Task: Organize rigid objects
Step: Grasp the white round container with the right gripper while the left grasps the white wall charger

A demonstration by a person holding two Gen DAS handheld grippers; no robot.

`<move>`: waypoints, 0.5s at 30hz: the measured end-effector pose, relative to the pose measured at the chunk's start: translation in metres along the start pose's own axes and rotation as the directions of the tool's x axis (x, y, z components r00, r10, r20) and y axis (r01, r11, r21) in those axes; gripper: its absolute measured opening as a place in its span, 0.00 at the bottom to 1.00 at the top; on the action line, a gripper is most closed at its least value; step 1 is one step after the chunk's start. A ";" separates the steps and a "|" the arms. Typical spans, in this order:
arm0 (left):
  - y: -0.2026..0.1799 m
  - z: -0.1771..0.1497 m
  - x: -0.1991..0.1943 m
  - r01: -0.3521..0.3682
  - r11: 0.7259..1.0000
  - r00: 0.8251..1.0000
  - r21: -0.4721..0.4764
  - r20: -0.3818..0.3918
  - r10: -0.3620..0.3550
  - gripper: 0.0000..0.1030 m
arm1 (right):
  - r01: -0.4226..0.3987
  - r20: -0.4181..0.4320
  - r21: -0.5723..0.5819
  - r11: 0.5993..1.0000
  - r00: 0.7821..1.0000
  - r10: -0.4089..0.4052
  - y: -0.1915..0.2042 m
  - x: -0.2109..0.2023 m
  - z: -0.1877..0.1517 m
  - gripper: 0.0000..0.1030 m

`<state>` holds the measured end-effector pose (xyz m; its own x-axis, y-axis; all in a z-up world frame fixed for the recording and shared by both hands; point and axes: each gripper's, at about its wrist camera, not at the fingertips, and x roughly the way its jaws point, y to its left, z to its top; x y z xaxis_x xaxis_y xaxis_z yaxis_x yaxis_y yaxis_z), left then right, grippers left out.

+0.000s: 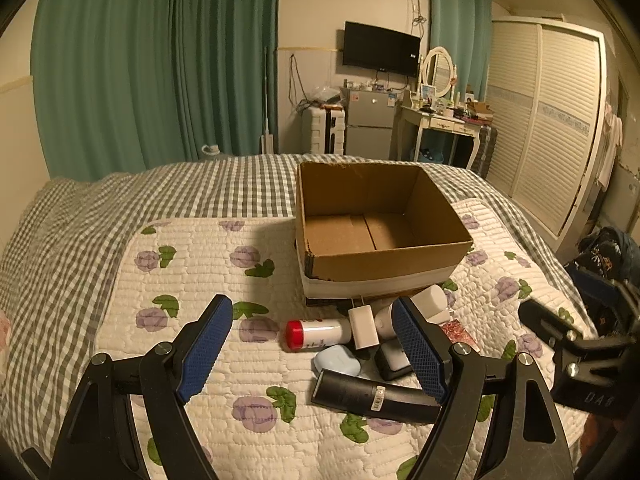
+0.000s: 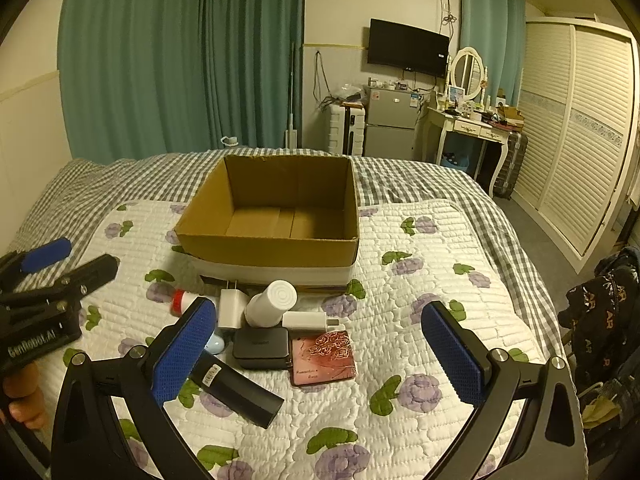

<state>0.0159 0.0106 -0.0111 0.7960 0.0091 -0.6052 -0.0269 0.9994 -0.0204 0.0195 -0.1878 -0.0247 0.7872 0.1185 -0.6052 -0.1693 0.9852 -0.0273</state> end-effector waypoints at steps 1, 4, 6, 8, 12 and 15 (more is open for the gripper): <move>0.001 0.002 0.004 -0.002 1.000 1.000 0.005 -0.009 0.002 0.82 | -0.003 -0.008 -0.005 1.000 1.000 0.003 0.000 0.003 -0.001 1.00; 0.005 0.008 0.015 0.006 0.999 0.999 0.043 -0.036 -0.004 0.82 | -0.025 -0.038 -0.029 0.999 0.999 0.024 0.004 0.016 -0.004 1.00; 0.006 0.011 0.022 -0.005 0.996 0.999 0.093 -0.047 0.009 0.82 | -0.045 -0.064 -0.023 0.999 0.997 0.044 0.004 0.028 -0.007 0.97; 0.002 0.013 0.028 -0.006 0.985 0.998 0.172 -0.060 0.017 0.82 | -0.074 -0.095 -0.004 0.997 0.993 0.074 0.005 0.042 -0.010 0.93; 0.003 0.013 0.042 0.002 0.968 0.992 0.251 -0.126 0.030 0.82 | -0.126 -0.157 0.075 0.989 0.978 0.136 0.002 0.075 -0.012 0.89; 0.008 0.011 0.060 0.031 0.975 0.972 0.221 -0.236 0.023 0.82 | -0.163 -0.195 0.093 0.982 0.964 0.179 0.007 0.099 -0.012 0.87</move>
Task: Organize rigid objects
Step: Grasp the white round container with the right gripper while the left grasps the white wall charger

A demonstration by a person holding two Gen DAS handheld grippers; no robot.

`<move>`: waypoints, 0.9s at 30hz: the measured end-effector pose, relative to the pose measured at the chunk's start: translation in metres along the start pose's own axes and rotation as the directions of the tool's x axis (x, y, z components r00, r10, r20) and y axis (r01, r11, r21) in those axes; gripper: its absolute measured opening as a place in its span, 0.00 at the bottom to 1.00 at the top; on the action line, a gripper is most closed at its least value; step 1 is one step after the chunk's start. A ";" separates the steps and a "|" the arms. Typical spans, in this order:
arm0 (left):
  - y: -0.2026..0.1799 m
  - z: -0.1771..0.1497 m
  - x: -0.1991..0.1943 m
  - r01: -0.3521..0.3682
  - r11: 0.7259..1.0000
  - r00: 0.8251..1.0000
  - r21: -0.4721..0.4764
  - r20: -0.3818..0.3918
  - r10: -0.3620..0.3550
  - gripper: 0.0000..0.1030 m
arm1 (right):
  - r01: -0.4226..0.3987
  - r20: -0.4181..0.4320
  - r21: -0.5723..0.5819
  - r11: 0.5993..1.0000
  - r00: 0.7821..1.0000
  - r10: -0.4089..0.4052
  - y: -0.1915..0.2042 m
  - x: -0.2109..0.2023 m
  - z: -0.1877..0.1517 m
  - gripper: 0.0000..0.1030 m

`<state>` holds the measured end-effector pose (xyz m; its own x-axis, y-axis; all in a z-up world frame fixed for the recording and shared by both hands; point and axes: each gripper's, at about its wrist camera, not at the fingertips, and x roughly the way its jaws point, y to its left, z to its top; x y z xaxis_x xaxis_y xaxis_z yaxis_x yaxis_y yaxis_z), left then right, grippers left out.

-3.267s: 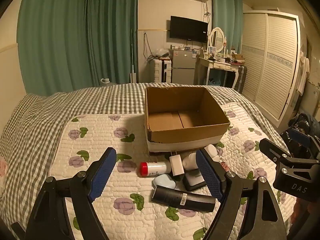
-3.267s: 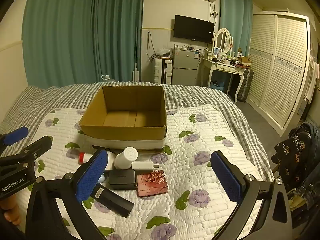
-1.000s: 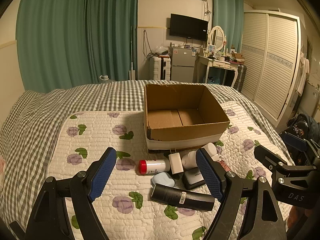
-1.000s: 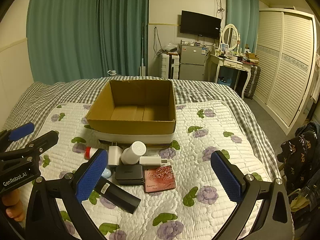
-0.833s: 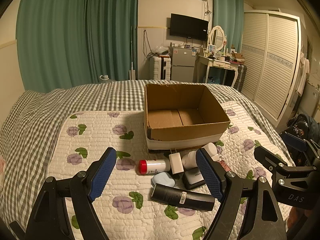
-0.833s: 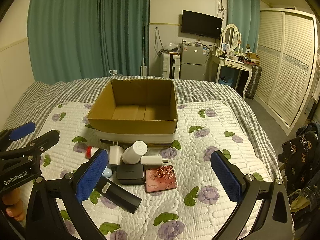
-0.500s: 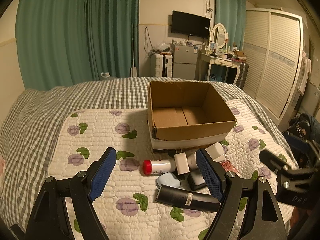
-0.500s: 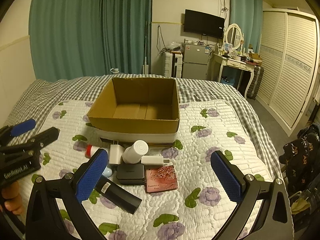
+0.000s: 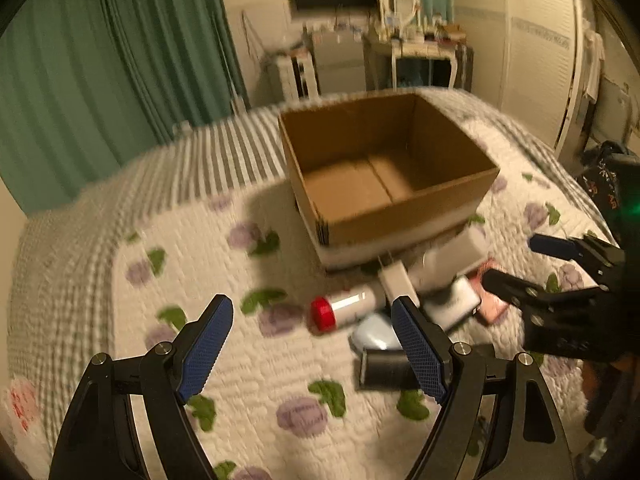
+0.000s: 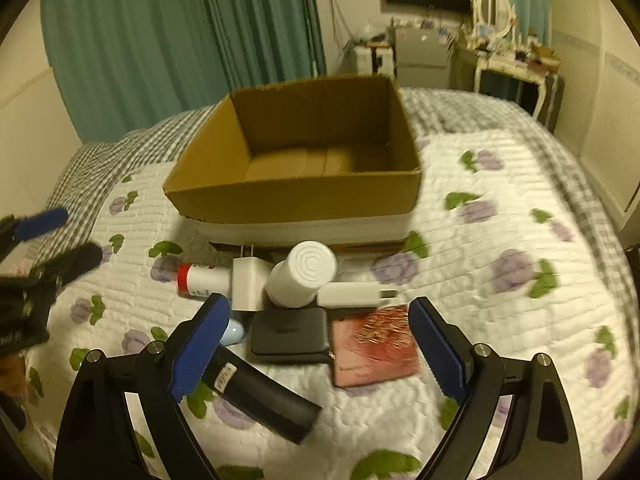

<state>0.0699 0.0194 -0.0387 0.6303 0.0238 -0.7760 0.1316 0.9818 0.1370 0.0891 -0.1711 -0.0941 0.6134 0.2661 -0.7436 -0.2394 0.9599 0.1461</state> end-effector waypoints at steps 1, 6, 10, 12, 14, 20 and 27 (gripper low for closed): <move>-0.002 0.001 0.006 -0.004 1.000 1.000 -0.006 -0.019 0.004 0.82 | -0.008 -0.007 0.002 1.000 1.000 0.008 0.000 0.007 0.001 0.82; -0.021 0.005 0.041 -0.002 0.996 1.000 -0.086 0.015 0.004 0.82 | -0.048 -0.027 0.047 0.998 0.998 0.049 -0.005 0.038 0.010 0.66; -0.021 -0.004 0.065 0.006 0.974 1.000 -0.225 0.016 -0.002 0.82 | -0.070 -0.062 0.027 0.997 0.996 0.072 -0.006 0.059 0.014 0.39; -0.016 -0.010 0.069 -0.014 0.966 1.000 -0.259 0.023 0.021 0.82 | -0.110 -0.072 0.036 0.993 0.991 0.113 -0.007 0.063 0.014 0.35; -0.011 -0.015 0.074 -0.017 0.956 0.999 -0.294 0.030 0.026 0.81 | -0.115 -0.056 0.046 0.992 0.991 0.118 -0.006 0.060 0.017 0.34; -0.033 -0.015 0.077 0.060 0.984 0.997 -0.165 0.049 -0.053 0.79 | -0.098 0.030 0.008 0.995 0.995 0.098 0.000 0.032 0.032 0.33; -0.050 -0.012 0.111 0.117 0.971 0.993 -0.211 0.002 -0.120 0.62 | 0.014 0.079 -0.051 0.999 0.997 -0.010 0.000 0.009 0.044 0.33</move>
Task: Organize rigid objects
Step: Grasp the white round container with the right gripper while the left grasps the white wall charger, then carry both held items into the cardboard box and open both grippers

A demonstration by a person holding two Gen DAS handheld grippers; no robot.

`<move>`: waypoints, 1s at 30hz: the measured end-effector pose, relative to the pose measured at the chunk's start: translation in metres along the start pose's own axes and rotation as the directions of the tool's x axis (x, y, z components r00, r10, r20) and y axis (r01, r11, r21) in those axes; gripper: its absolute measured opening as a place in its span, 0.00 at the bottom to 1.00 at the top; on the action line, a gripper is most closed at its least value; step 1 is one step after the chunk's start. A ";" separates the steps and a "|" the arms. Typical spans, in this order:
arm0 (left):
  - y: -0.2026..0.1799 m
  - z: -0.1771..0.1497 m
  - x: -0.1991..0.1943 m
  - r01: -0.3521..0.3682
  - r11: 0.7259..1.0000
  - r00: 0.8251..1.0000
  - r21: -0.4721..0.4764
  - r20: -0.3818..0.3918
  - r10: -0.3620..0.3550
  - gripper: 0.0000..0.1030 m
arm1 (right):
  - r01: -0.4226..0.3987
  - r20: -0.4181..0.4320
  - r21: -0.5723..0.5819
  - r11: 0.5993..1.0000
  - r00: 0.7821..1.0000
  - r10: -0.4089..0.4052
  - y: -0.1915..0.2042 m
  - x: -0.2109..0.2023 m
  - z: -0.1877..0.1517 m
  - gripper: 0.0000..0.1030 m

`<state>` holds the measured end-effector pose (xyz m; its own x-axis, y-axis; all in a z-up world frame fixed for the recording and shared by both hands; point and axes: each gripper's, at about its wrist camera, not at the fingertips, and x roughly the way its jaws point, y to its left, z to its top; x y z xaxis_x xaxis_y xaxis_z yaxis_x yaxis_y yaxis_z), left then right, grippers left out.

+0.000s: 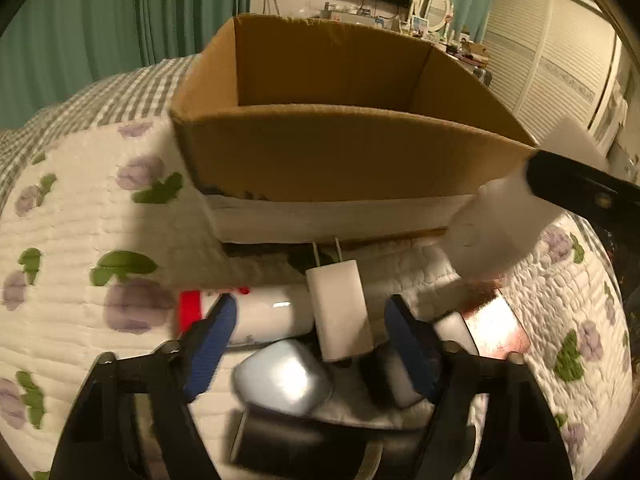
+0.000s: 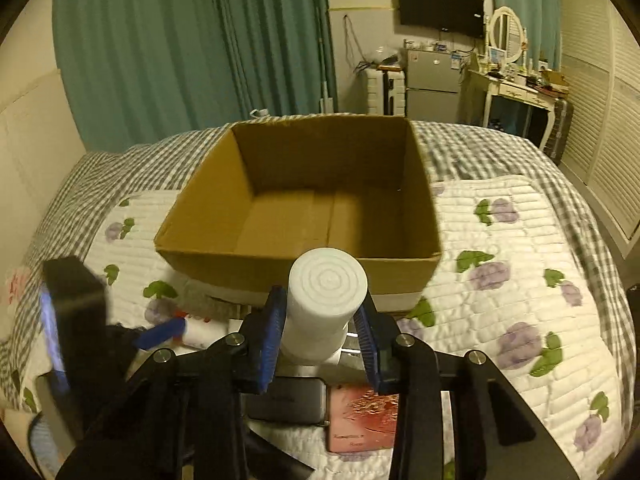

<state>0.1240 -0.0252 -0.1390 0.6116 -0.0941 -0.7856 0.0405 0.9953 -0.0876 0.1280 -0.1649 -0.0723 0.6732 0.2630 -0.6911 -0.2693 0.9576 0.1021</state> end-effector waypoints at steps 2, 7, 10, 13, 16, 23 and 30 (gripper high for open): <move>-0.009 0.003 0.008 0.017 0.999 1.000 0.046 -0.004 -0.017 0.33 | 0.009 0.001 0.006 1.000 1.000 -0.009 -0.005 0.000 -0.001 0.33; -0.019 0.009 0.022 0.004 0.997 1.000 0.076 -0.019 -0.002 0.33 | 0.000 0.000 0.003 1.000 1.000 0.000 -0.006 0.003 -0.001 0.33; -0.017 0.011 0.021 0.021 0.997 0.999 0.076 -0.029 -0.018 0.29 | -0.007 -0.004 -0.007 1.000 1.000 0.007 -0.003 0.002 -0.002 0.33; -0.001 0.010 0.010 0.089 0.996 0.995 0.003 -0.049 -0.088 0.28 | -0.008 0.003 -0.001 1.000 1.000 0.008 -0.004 -0.003 -0.003 0.33; 0.010 0.011 -0.003 0.105 0.994 0.993 0.008 -0.050 -0.104 0.28 | -0.013 0.020 0.022 1.000 1.000 0.013 -0.007 -0.014 -0.001 0.33; 0.001 0.029 -0.055 0.114 0.991 0.993 0.066 -0.003 -0.114 0.28 | 0.001 0.088 -0.021 1.000 0.996 0.001 0.000 -0.055 0.016 0.33; -0.015 0.061 -0.102 0.097 0.993 0.990 0.067 0.100 -0.103 0.28 | 0.007 0.148 -0.029 1.000 0.989 -0.003 -0.001 -0.079 0.046 0.32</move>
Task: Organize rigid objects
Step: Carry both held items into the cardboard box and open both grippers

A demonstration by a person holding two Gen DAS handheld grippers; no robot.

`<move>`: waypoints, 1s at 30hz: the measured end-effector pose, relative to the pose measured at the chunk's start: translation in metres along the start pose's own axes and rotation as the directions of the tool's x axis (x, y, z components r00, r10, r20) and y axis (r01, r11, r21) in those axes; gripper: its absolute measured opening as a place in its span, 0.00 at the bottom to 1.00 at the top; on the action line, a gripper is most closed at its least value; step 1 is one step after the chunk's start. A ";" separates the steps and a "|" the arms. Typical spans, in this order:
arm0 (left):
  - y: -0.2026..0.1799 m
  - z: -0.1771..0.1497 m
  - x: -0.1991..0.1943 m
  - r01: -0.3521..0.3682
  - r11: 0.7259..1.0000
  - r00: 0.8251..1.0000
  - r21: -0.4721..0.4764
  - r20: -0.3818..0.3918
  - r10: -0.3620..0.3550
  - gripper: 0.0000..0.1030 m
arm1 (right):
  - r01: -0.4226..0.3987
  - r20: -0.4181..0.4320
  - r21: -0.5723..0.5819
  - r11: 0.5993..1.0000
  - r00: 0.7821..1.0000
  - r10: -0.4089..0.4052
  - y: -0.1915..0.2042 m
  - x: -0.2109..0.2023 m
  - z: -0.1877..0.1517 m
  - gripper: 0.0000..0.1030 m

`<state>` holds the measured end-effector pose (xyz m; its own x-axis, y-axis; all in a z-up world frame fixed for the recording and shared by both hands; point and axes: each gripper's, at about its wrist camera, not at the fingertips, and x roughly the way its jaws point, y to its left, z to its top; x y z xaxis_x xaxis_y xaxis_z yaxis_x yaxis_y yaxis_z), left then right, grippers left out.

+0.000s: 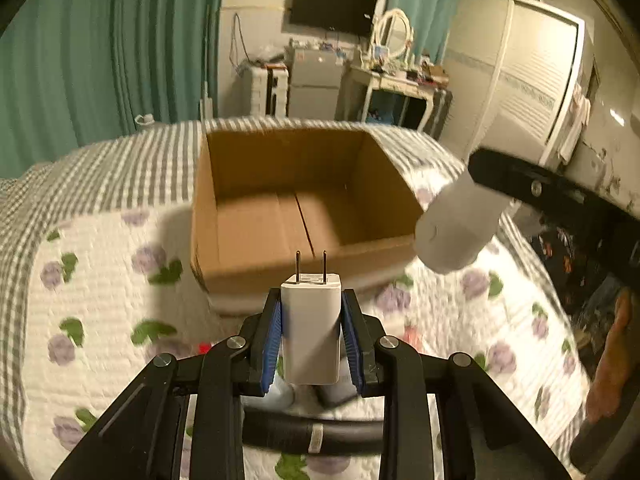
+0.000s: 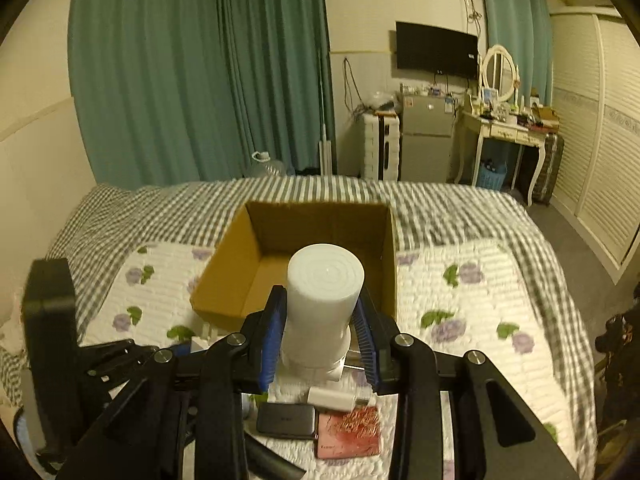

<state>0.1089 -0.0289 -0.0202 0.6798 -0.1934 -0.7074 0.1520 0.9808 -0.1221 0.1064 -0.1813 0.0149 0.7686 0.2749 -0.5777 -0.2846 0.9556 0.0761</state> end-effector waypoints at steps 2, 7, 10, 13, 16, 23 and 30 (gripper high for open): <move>0.003 0.016 -0.001 -0.017 1.000 1.000 -0.017 0.020 0.018 0.28 | 0.007 0.015 -0.015 1.000 1.000 -0.007 0.000 0.001 0.012 0.32; 0.022 0.056 0.009 -0.049 0.997 0.996 -0.064 0.068 0.053 0.28 | 0.026 0.028 -0.027 0.999 0.999 -0.025 -0.003 0.026 0.038 0.32; 0.034 0.076 0.034 -0.091 0.991 0.994 -0.095 0.057 0.097 0.28 | 0.029 0.008 -0.013 0.999 1.000 -0.029 -0.009 0.052 0.045 0.32; 0.048 0.083 0.062 -0.102 0.981 0.994 -0.168 0.012 0.105 0.28 | 0.025 -0.034 0.027 0.999 0.999 -0.024 -0.020 0.080 0.043 0.32; 0.049 0.076 0.085 -0.115 0.982 0.993 -0.148 -0.027 0.113 0.28 | 0.030 -0.078 0.041 0.999 0.997 -0.027 -0.029 0.102 0.036 0.32; 0.042 0.055 0.103 -0.115 0.990 0.991 -0.081 -0.075 0.109 0.28 | 0.025 -0.130 0.067 0.997 0.991 -0.016 -0.034 0.126 0.020 0.32; 0.047 0.059 0.074 -0.137 0.986 0.991 -0.095 -0.028 0.134 0.57 | 0.066 -0.111 0.085 0.994 0.992 -0.056 -0.035 0.108 0.025 0.62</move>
<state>0.2088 0.0010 -0.0369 0.6735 -0.0590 -0.7368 -0.0115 0.9959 -0.0902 0.2139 -0.1829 -0.0299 0.7150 0.2071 -0.6677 -0.1836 0.9772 0.1065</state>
